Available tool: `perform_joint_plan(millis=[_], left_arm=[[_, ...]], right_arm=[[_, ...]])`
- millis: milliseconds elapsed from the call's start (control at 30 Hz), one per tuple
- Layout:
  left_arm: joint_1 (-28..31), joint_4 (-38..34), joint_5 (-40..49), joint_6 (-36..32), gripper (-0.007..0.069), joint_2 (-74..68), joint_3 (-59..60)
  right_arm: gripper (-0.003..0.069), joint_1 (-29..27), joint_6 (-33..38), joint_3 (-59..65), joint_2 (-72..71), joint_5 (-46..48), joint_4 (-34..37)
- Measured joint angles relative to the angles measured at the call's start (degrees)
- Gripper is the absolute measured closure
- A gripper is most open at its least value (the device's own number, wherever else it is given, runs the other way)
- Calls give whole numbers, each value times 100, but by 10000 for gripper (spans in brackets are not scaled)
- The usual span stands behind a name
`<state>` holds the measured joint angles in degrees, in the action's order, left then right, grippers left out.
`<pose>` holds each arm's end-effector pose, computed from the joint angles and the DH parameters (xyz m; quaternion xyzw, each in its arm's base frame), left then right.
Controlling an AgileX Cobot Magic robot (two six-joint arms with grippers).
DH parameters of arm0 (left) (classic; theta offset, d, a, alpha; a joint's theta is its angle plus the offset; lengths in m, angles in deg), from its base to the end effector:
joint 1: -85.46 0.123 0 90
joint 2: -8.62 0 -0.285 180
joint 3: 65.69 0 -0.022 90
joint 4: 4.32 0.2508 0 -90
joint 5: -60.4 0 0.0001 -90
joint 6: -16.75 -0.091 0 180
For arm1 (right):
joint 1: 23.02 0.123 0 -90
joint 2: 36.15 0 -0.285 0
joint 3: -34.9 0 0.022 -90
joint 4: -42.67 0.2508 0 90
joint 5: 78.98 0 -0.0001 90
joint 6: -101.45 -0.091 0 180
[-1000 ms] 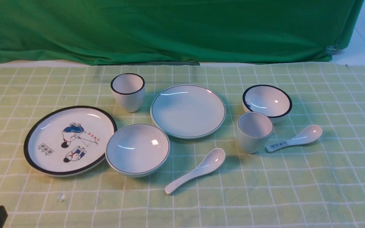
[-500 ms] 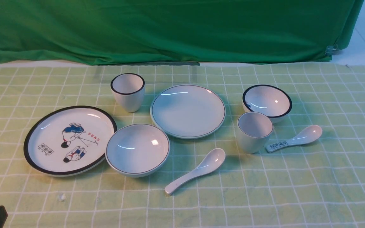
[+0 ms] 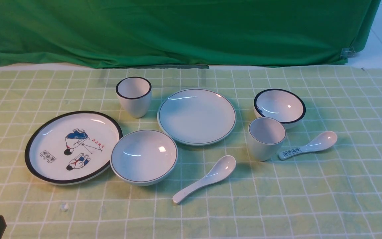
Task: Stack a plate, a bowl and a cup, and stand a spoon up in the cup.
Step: Use the left arm to grab a blue rice bowl
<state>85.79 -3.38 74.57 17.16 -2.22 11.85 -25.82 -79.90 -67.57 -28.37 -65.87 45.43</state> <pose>0.0590 0.0007 0.1858 -0.0001 0.7801 0.0061 0.6256 0.0558 -0.0017 0.1906 0.0416 0.7559 0.0112 0.6533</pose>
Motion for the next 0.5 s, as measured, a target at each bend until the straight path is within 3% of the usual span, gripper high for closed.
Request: perform_joint_plan(millis=[367, 500], left_arm=[[0, 39, -174, 0, 608, 0, 0], [0, 74, -916, -41, 608, 0, 0]], right_arm=[[441, 0, 0, 0, 0, -38, 0], [432, 0, 13, 0, 0, -351, 0]])
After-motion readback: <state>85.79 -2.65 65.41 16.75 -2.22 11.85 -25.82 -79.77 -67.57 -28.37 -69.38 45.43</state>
